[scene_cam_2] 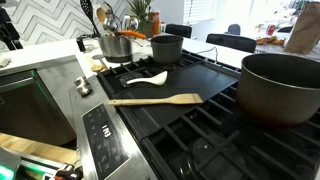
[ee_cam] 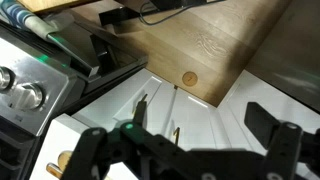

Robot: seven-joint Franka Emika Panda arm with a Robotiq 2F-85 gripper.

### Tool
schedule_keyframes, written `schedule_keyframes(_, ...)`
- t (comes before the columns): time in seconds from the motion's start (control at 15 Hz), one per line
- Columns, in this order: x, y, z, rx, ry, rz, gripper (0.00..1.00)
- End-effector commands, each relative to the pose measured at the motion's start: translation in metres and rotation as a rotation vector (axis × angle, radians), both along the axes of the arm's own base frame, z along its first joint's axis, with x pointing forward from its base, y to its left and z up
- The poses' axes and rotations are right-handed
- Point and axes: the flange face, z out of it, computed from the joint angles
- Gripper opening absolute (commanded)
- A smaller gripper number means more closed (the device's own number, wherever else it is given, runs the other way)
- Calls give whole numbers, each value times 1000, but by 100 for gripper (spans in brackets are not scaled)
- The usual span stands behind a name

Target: Pick up the white serving spoon and put it on the black tray on the hob of the stove

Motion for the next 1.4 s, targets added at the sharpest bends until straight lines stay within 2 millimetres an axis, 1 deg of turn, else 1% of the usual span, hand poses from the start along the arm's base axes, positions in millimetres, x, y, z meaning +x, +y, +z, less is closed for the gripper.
schedule_keyframes(0.0, 0, 0, 0, 0, 1, 0, 100)
schedule_keyframes(0.6, 0, 0, 0, 0, 1, 0, 100)
schedule_keyframes(0.67, 1, -5, 1, 12, 8, -27, 100)
schedule_keyframes(1.0, 4, -54, -1, 65, 18, -288, 100)
schedule_keyframes(1.13, 4, -78, -2, 78, 11, -388, 100)
schedule_keyframes(1.33, 2, -122, -7, 89, 10, -540, 100)
